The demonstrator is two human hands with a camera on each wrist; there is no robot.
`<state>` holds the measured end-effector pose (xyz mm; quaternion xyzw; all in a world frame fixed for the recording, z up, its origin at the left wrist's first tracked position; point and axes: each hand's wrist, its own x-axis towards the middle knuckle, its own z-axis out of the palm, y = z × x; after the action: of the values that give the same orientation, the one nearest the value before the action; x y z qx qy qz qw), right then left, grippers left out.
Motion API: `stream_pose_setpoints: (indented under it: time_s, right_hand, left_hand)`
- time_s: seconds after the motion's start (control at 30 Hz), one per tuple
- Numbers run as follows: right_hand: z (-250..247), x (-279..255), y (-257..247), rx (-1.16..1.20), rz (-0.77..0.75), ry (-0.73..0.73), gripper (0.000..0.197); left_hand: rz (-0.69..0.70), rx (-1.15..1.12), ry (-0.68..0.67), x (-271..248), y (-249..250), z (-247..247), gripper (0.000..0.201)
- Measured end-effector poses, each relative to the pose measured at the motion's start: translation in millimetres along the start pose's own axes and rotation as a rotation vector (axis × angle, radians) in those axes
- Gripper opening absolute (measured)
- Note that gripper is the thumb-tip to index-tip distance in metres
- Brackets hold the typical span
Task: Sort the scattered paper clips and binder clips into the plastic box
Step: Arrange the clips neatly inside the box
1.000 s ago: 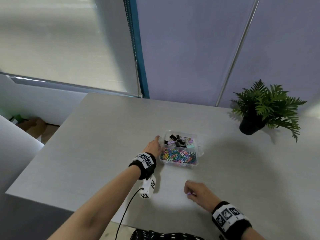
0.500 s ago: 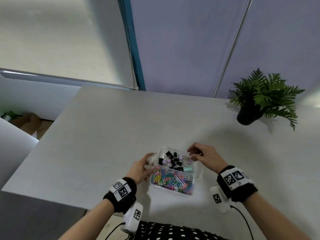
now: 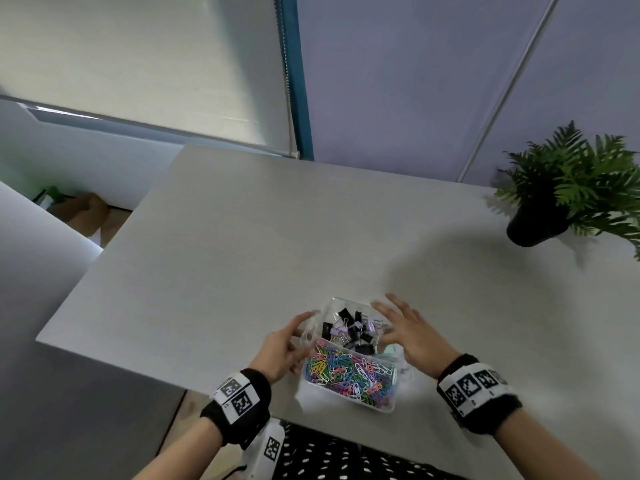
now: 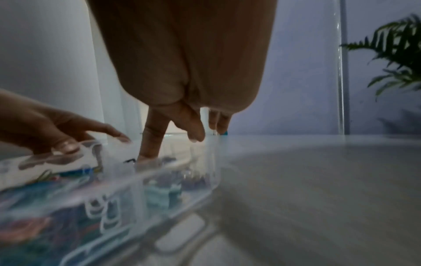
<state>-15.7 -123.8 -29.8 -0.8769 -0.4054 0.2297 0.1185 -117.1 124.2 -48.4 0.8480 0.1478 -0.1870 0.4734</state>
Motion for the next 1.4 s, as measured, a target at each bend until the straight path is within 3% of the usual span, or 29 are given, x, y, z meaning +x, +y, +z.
stream_pose_setpoints:
  time_s: [0.17,0.3,0.43,0.57,0.67,0.7,0.8,0.9,0.97,1.1,1.2,1.4]
  right_hand:
    - [-7.2,10.4,-8.7,0.043,0.070,0.033,0.052]
    - [-7.6,12.8,-3.6,0.124,0.082,0.103,0.034]
    - [5.6,4.0,14.2,0.028,0.032,0.153,0.010]
    - [1.1,-1.5,9.8,-0.082,-0.060,0.229,0.012]
    - [2.3,-3.8,-6.1,-0.055,-0.036,0.060,0.056]
    - [3.3,-5.2,-11.4,-0.094,-0.003,-0.005,0.062]
    - [14.7,-6.3,-18.8,-0.196,0.044,-0.083,0.044]
    - [18.6,-4.0,-26.8,-0.304,0.076,-0.023,0.027]
    - [23.6,-4.2,-26.0,-0.306,0.118,-0.035,0.026]
    - [22.1,-3.5,-26.7,-0.344,0.120,-0.003,0.043]
    - [18.4,-3.4,-29.7,-0.259,0.110,-0.054,0.029]
    - [20.2,-1.9,-18.5,-0.159,0.064,-0.027,0.022]
  left_hand:
    - [-0.018,-0.025,-0.048,4.3,0.5,-3.6,0.068]
    - [-0.026,-0.044,-0.040,3.5,-1.5,-3.1,0.070]
    - [-0.013,-0.076,-0.028,3.5,-1.7,-1.5,0.070]
    - [-0.025,-0.096,-0.030,2.4,-1.6,-1.3,0.069]
    - [-0.036,-0.113,-0.037,1.2,-1.7,-1.4,0.068]
    - [-0.039,-0.113,-0.040,0.9,-1.7,-1.5,0.068]
    - [-0.042,-0.127,-0.040,0.1,-2.6,-0.7,0.067]
    - [-0.043,-0.148,-0.029,-1.2,-5.0,0.9,0.066]
    - [-0.056,-0.169,-0.023,-1.9,-6.1,1.9,0.064]
    - [-0.061,-0.187,-0.029,-2.1,-4.7,2.4,0.064]
    - [-0.070,-0.210,-0.039,-2.4,-4.2,1.6,0.064]
    - [-0.079,-0.234,-0.065,-0.9,-3.8,-0.5,0.065]
